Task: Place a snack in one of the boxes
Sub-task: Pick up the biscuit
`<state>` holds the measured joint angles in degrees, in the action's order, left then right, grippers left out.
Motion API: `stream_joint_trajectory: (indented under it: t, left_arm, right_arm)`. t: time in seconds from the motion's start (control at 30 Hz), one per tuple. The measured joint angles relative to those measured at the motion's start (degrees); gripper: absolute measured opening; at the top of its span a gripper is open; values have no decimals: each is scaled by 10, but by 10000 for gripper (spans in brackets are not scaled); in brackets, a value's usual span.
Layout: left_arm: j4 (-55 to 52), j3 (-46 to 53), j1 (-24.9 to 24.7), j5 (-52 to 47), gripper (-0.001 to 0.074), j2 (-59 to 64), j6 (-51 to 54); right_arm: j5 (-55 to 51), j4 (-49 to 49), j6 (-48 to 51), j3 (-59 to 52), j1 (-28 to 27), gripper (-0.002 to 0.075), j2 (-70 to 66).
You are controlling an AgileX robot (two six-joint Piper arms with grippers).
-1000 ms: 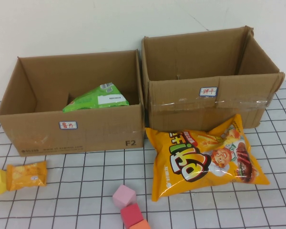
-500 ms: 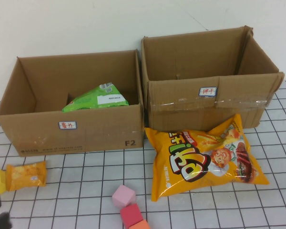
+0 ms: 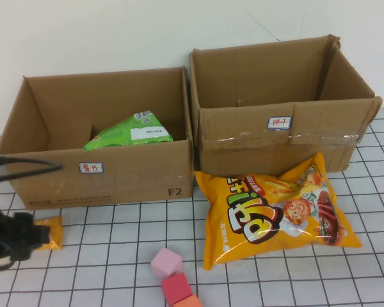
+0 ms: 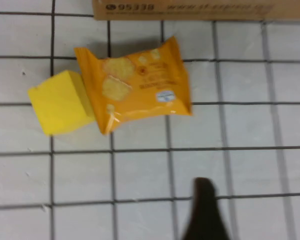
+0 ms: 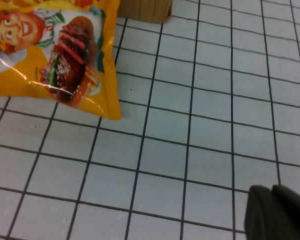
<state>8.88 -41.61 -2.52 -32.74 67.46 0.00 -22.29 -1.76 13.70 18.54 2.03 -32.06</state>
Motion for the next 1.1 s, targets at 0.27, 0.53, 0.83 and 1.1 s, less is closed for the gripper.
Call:
stream_joint_trajectory:
  t: [0.27,0.53,0.83,1.1]
  left_arm:
    - [-66,-87,0,-22,526,176,-3]
    - [-172,-155,0,8,528,280,-105]
    - [-175,-173,0,37,529,360,-136]
    - [-134,-181,-11,37,534,376,-118]
  right_arm:
    - [1,-16,10,0,0,0,0]
    - [-7,-16,28,0,0,0,0]
    - [-12,-19,30,0,0,0,0]
    - [-4,-33,35,0,0,0,0]
